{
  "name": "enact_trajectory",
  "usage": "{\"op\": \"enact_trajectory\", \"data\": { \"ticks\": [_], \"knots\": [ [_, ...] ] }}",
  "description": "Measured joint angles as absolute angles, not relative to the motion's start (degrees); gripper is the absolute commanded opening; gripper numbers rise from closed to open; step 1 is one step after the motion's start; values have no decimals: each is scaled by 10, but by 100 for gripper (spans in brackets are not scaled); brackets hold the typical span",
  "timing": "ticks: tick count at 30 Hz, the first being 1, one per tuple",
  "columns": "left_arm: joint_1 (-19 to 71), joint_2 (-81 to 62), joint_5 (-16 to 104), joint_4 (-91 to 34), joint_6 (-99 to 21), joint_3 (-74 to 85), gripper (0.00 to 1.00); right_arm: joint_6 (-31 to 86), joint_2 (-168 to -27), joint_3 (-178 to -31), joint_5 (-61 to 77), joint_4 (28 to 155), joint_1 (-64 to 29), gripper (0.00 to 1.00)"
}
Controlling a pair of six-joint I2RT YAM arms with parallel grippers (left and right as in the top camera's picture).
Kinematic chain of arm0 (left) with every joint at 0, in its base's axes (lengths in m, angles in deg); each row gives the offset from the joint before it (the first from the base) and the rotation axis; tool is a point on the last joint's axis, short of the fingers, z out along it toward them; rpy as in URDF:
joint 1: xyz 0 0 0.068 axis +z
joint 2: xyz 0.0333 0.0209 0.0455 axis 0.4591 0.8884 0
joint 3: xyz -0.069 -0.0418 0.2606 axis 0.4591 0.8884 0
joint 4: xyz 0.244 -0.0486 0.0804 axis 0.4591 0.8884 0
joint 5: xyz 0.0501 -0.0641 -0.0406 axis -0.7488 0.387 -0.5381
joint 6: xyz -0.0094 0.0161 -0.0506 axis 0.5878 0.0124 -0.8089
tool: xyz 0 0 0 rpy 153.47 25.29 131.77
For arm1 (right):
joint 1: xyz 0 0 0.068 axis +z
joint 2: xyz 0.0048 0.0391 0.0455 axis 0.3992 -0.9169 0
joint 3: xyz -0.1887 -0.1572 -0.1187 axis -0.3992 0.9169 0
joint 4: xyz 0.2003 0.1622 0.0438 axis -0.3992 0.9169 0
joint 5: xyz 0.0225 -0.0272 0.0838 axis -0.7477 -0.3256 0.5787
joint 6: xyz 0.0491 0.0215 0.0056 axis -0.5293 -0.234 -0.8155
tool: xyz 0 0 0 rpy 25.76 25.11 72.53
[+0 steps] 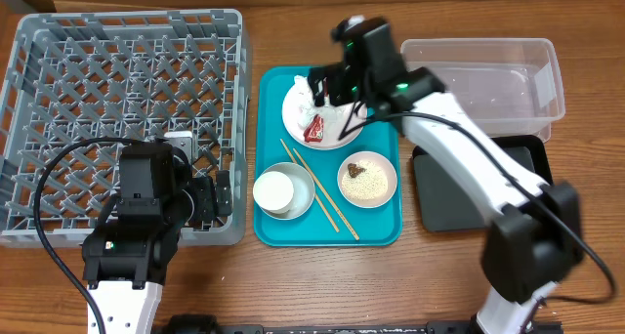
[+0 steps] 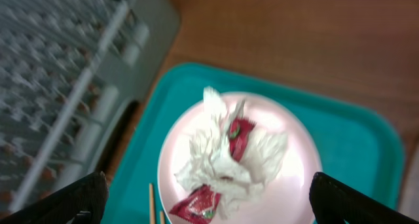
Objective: Sort waste into correct bins and load items into the dishwasher
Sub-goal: 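Grasp the tissue and red wrappers on the plate with the right gripper, then carry the tissue to the clear bin and release it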
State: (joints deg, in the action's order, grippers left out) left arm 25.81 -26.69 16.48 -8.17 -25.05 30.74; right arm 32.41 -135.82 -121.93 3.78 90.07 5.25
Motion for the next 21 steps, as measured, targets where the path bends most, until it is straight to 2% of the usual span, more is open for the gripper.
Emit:
{"op": "enact_trajectory", "data": {
  "ticks": [5,13,17,20,21],
  "knots": [
    [258,-267,165,-82,-251,307,100,307,-1446,-1219,15,876,80,100],
    [258,-267,165,-82,-251,307,100,251,-1511,-1219,-5,854,88,99],
    [258,-267,165,-81,-251,307,100,240,-1529,-1219,-6,857,88,74],
    [258,-267,165,-80,-251,307,100,235,-1532,-1220,-9,865,88,44],
    [258,-267,165,-80,-251,307,100,237,-1532,-1220,-11,869,88,39]
  ]
}}
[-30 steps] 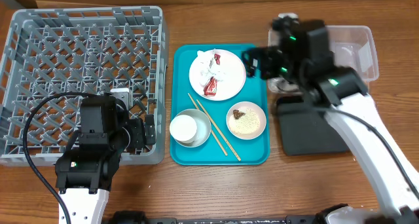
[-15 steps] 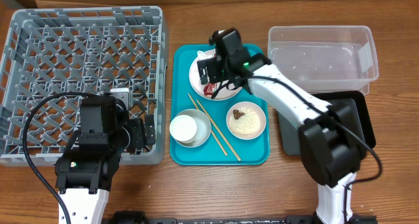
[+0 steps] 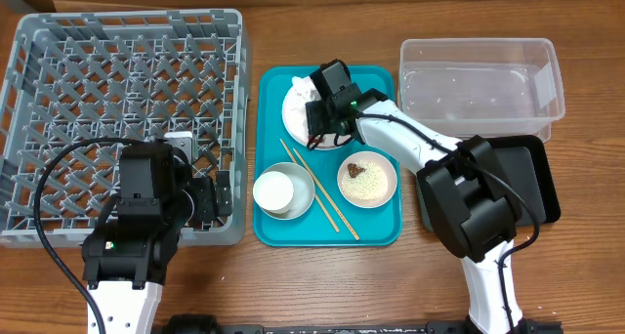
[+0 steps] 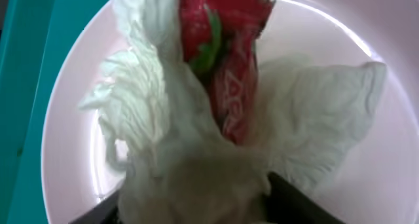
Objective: Sort waste into correct bins and load items into the dishwasher
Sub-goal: 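Carry the tissue to the clear bin and release it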
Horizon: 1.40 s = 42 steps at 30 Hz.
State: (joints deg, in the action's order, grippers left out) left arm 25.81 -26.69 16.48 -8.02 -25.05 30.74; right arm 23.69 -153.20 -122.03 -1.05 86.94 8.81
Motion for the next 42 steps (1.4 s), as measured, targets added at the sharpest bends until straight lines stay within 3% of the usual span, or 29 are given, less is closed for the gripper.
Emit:
{"op": "enact_trajectory", "data": {
  "ticks": [5,16,22,25,27,29,37,42],
  "knots": [
    [258,-267,165,-80,-251,307,100,233,-1519,-1220,-27,896,81,18],
    [258,-267,165,-80,-251,307,100,230,-1283,-1227,-68,919,-71,16],
    [258,-267,165,-80,-251,307,100,194,-1274,-1234,-77,991,-169,15],
    [258,-267,165,-80,-251,307,100,180,-1294,-1229,-79,1016,-197,36],
    [258,-267,165,-80,-251,307,100,172,-1303,-1223,-80,1021,-207,77],
    [258,-267,165,-80,-251,307,100,169,-1306,-1216,-79,1017,-214,100],
    [258,-267,165,-80,-251,307,100,165,-1306,-1217,14,959,-212,100],
    [258,-267,165,-81,-251,307,100,176,-1306,-1217,84,963,-166,100]
  ]
}}
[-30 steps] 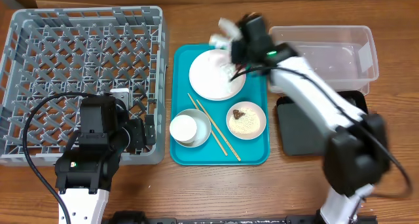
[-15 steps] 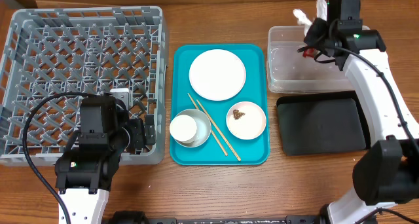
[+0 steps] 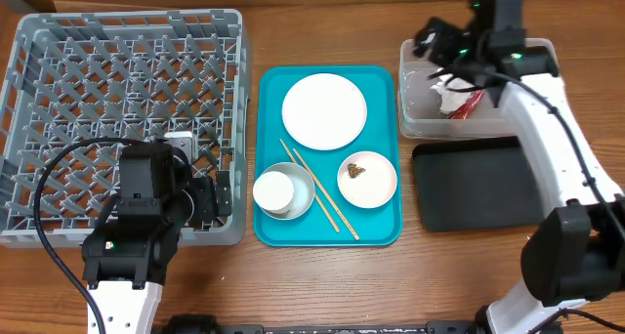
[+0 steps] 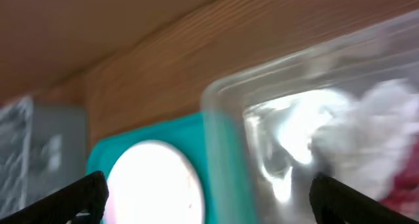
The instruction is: Sort waste into correct bins and load items into the dishwasher
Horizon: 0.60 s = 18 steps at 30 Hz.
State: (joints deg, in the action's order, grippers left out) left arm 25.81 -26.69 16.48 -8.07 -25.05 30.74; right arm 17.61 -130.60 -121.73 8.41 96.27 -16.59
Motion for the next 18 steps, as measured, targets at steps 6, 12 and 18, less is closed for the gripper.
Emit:
{"op": "enact_trajectory", "data": {
  "ticks": [6,12,18],
  "knots": [
    [258,-267,165,-82,-251,307,100,237,-1309,-1217,80,963,-51,100],
    [258,-267,165,-82,-251,307,100,259,-1364,-1217,47,958,10,100],
    [258,-267,165,-82,-251,307,100,265,-1451,-1213,33,943,28,99]
  ]
}}
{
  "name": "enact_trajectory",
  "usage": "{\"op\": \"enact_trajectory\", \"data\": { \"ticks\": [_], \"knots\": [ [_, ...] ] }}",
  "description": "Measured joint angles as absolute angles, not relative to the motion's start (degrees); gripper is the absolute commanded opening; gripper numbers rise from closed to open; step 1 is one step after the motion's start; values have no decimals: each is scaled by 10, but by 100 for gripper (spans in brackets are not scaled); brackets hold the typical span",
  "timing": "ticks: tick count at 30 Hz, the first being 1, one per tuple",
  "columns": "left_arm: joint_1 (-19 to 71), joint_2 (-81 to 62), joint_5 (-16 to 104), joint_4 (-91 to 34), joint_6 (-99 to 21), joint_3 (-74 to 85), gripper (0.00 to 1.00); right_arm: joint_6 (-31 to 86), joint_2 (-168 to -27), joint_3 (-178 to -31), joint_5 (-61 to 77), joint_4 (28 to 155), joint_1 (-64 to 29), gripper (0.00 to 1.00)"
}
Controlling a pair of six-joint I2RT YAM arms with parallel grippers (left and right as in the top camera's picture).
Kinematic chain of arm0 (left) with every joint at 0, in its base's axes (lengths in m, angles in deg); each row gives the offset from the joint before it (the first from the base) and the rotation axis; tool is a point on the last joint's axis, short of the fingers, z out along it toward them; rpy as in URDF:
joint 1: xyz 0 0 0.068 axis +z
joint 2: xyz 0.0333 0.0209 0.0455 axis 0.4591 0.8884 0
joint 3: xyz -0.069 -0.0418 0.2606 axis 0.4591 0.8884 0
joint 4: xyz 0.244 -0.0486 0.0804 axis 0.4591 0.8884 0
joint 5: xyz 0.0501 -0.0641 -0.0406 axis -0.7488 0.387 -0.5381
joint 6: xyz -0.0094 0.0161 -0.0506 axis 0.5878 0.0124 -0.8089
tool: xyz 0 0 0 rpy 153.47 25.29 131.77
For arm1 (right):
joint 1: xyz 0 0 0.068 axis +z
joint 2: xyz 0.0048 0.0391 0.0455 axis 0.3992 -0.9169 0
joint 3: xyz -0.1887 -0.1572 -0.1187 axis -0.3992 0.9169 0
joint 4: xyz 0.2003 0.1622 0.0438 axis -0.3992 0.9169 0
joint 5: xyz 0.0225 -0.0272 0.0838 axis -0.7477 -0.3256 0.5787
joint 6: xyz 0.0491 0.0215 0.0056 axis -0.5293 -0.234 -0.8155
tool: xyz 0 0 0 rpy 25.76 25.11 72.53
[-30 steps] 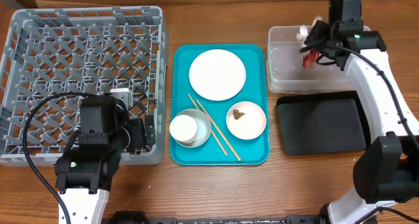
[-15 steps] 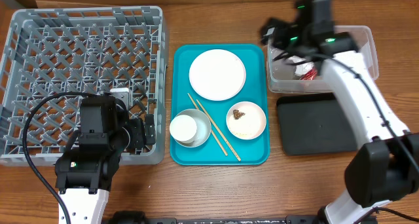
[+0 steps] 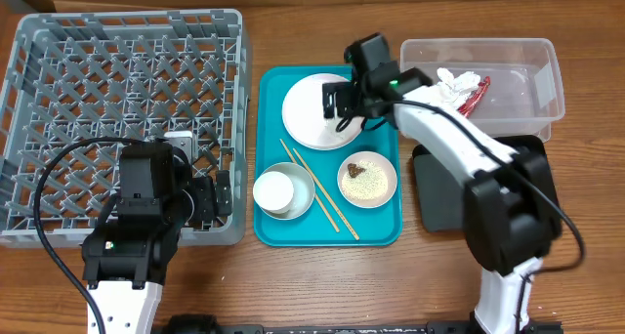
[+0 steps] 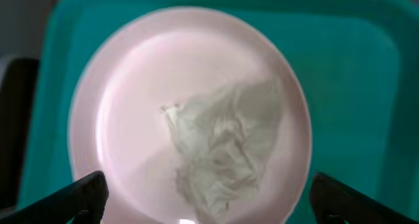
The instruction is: Sort waste into correct bins and load items into the dishwasher
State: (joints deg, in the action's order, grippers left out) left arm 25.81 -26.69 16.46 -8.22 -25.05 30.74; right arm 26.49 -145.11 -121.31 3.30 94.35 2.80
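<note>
My right gripper [image 3: 342, 104] hangs open just above the white plate [image 3: 305, 111] at the back of the teal tray [image 3: 273, 227]. In the right wrist view the plate [image 4: 124, 106] fills the frame. A crumpled pale tissue [image 4: 226, 145] lies on it between my spread fingertips [image 4: 85, 198]. White tissue and a red wrapper [image 3: 461, 86] lie in the clear bin [image 3: 542, 75]. My left gripper [image 3: 212, 199] rests by the right edge of the grey dish rack [image 3: 98, 80], fingers apart and holding nothing.
On the tray's front half stand a white cup in a bowl [image 3: 283, 190], a small bowl with food scraps [image 3: 368, 178] and a pair of chopsticks [image 3: 327, 202]. A black bin [image 3: 444, 192] sits right of the tray, below the clear bin.
My right gripper was over the clear bin and is now back over the plate on the tray, still open. The tissue and red wrapper stay in the bin. The left arm has not moved.
My right gripper first hung open above the plate, which held tissue and red wrappers. Then it was down on that waste. Later the waste lay in the clear bin under the open gripper. Now the gripper is above the plate again.
</note>
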Motion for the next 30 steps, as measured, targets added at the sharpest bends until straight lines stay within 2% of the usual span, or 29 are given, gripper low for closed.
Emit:
{"op": "enact_trajectory", "data": {
  "ticks": [4,6,7,9,11,24,26,28,30],
  "knots": [
    [258,-267,165,-81,-251,307,100,266,-1490,-1209,30,928,40,96],
    [258,-267,165,-80,-251,307,100,266,-1499,-1209,29,924,46,89],
    [258,-267,165,-81,-251,307,100,266,-1500,-1209,29,922,48,81],
    [258,-267,165,-81,-251,307,100,263,-1501,-1209,28,920,54,77],
    [258,-267,165,-80,-251,307,100,262,-1501,-1209,28,919,54,69],
    [258,-267,165,-78,-251,307,100,232,-1511,-1208,24,935,54,66],
    [258,-267,165,-78,-251,307,100,230,-1514,-1208,21,929,54,54],
    [258,-267,165,-78,-251,307,100,229,-1516,-1208,20,928,54,37],
    [258,-267,165,-78,-251,306,100,224,-1517,-1208,19,928,54,24]
  ]
}}
